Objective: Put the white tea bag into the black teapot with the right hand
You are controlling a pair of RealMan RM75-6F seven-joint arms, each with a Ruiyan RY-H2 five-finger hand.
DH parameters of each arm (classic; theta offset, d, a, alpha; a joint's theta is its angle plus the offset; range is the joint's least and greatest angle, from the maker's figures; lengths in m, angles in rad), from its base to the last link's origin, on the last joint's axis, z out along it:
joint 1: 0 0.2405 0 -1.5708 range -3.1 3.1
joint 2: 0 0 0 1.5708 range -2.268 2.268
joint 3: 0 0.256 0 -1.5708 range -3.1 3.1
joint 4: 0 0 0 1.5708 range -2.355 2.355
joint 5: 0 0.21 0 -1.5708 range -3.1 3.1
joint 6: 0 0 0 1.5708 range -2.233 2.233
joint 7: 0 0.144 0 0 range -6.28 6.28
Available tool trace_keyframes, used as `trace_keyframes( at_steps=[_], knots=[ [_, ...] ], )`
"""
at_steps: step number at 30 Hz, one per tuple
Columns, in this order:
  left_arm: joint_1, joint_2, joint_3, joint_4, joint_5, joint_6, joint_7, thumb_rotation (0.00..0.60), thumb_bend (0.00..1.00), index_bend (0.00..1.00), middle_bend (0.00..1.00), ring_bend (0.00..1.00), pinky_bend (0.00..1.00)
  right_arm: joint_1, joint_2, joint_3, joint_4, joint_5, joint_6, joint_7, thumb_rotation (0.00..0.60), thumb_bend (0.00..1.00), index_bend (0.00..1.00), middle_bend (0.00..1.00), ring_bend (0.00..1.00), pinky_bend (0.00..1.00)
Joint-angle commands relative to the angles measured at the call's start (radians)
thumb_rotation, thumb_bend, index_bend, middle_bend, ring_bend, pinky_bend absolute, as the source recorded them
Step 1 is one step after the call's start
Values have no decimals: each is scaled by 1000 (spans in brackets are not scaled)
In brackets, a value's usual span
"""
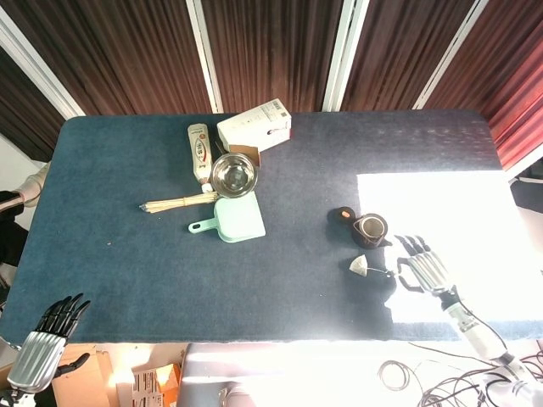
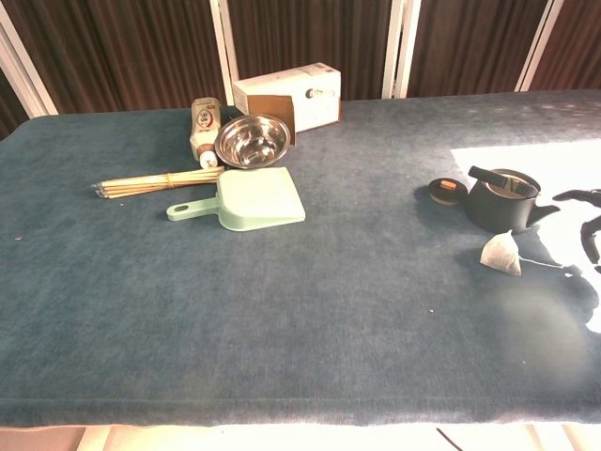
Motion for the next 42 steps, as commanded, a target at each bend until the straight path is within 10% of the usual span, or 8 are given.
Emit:
trace_keyframes(
  at_steps=[1,22,42],
  knots=[
    [0,1,-1,-1,0,1,0,600,19,0,8,0,130,-10,31,8,-41,-10,59,-12,600,528,649,26,0,0],
    [-5,-8,-2,5,-12,-31,-9,600,19,0,8,0,130,13,413,142,-680,-18,263,-191,600,527,652,25,0,0],
    [-12,-21,-8,47,-25,-47,-67,600,19,0,8,0,130,66,560,302,-945,150,199,-315,600,527,652,25,0,0]
  ],
)
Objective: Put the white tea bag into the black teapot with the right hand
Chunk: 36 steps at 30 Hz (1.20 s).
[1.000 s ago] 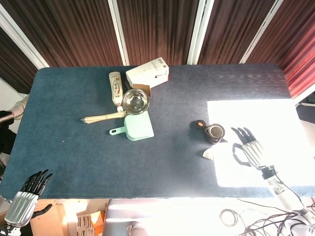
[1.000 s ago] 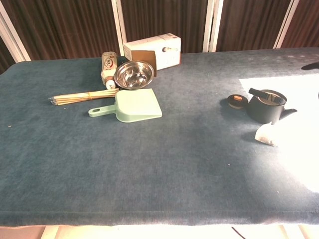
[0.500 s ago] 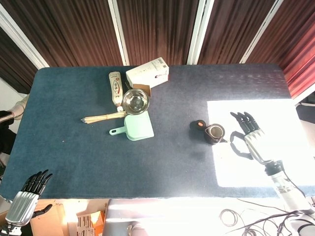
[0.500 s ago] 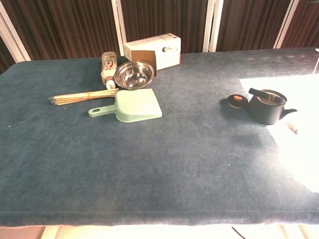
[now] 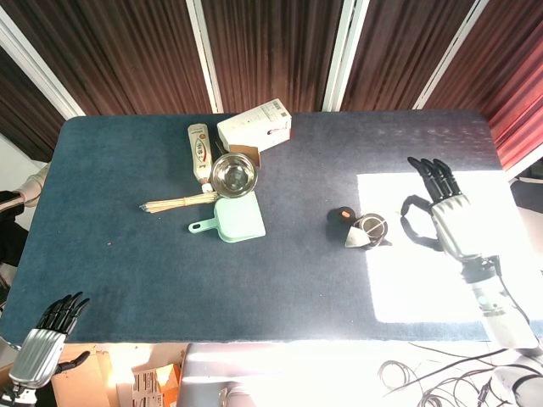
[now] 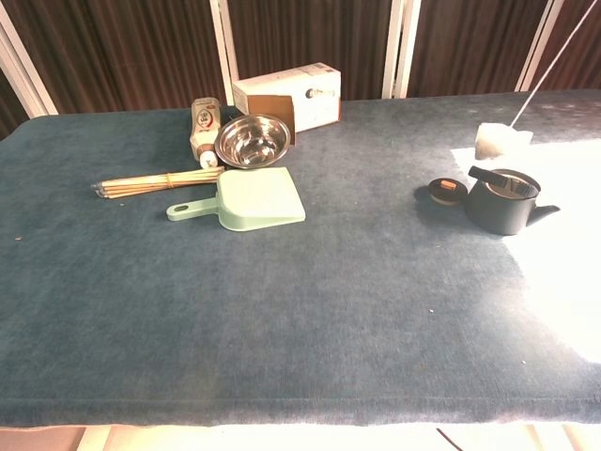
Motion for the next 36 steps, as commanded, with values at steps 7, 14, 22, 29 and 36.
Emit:
trace_keyframes(
  at_steps=[7,14,22,29,36],
  knots=[
    [-8,6,-3,-4,-5,-14,-5,600,19,0,8,0,130,58,15,75,-8,166,-123,-71,600,527,652,24,0,0],
    [-10,9,-6,-9,-14,-25,-5,600,19,0,8,0,130,92,-33,83,72,241,-203,-84,600,528,652,25,0,0],
    [-13,13,-8,-9,-26,-45,-12,600,19,0,8,0,130,121,-116,67,197,265,-270,-76,600,527,652,25,0,0],
    [-14,15,-12,-10,-34,-53,-18,600,19,0,8,0,130,136,-172,51,282,263,-305,-66,600,528,652,25,0,0],
    [-17,17,-15,-7,-38,-58,-31,600,19,0,8,0,129,138,-208,33,339,258,-321,-80,600,527,652,25,0,0]
  ],
)
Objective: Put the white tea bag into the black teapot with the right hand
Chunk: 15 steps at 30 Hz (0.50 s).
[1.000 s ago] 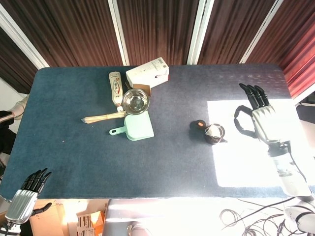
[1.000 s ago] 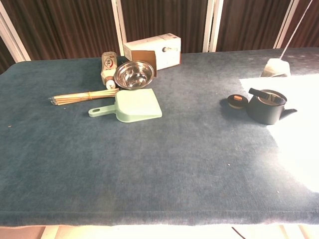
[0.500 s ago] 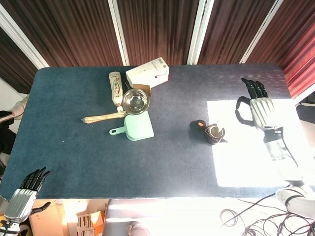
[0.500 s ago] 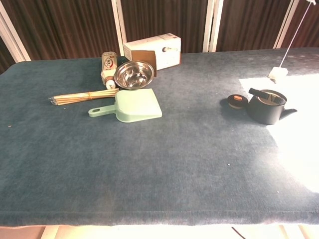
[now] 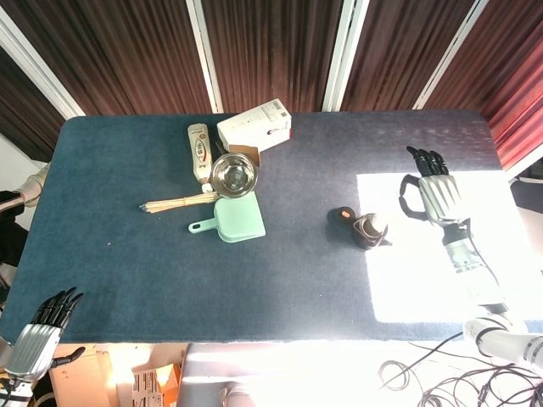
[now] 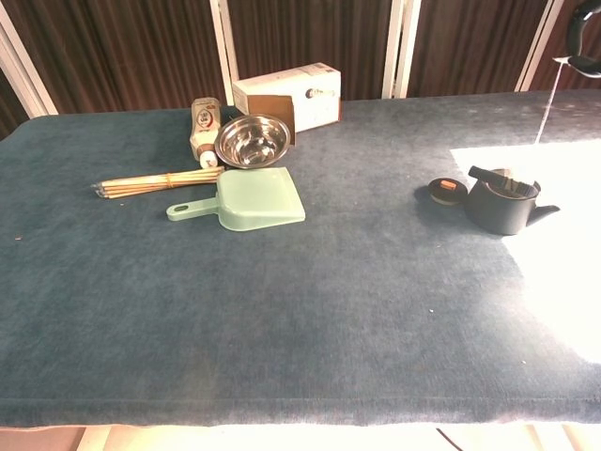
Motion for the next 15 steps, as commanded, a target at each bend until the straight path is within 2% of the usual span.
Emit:
trace_keyframes(
  at_steps=[1,7,15],
  knots=[
    [-1,2,-2,3,-4,-2,-8,600,19,0,8,0,130,1,-16,-8,24,5,-13,-11,600,527,652,25,0,0],
    [-2,3,-3,7,-4,-1,-16,600,19,0,8,0,130,1,-50,-31,74,6,-42,-21,600,528,649,25,0,0],
    [5,0,-4,15,-6,8,-24,600,19,0,8,0,130,-6,-95,-56,152,14,-74,-31,600,525,582,26,0,0]
  ],
)
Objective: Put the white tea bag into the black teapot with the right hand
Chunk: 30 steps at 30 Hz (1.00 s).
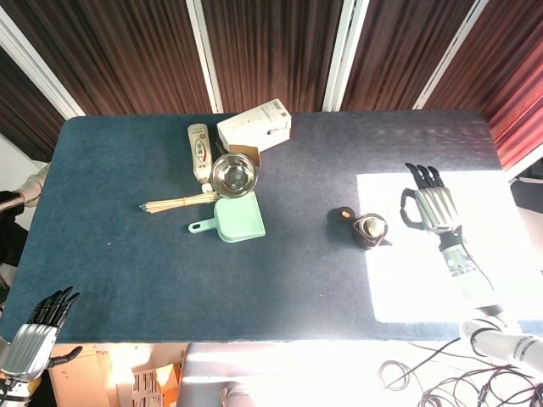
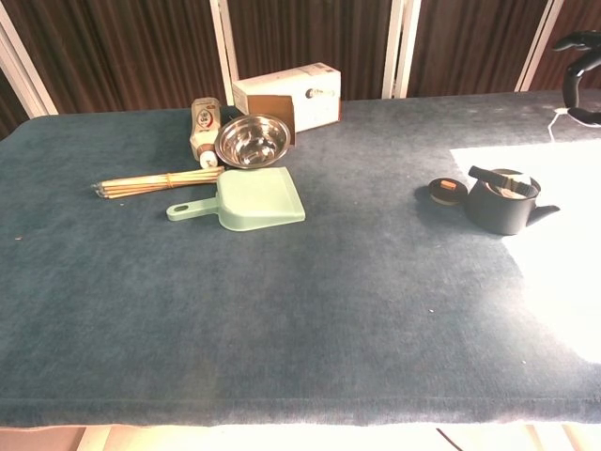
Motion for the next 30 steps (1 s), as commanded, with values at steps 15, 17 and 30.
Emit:
trace_keyframes(
  at_steps=[15,17,30],
  knots=[
    [-2,-1,-1,-2,1,-2,7,600,19,0,8,0,130,-21,-47,-40,171,27,-129,54,600,525,264,0,0,0],
    [-3,0,-1,-6,0,-5,11,600,19,0,8,0,130,-23,-42,-54,155,-15,-104,52,600,525,255,0,0,0],
    [2,1,-1,-15,0,2,18,600,19,0,8,0,130,-11,-21,-113,15,-129,-68,-84,600,960,351,0,0,0]
  ],
)
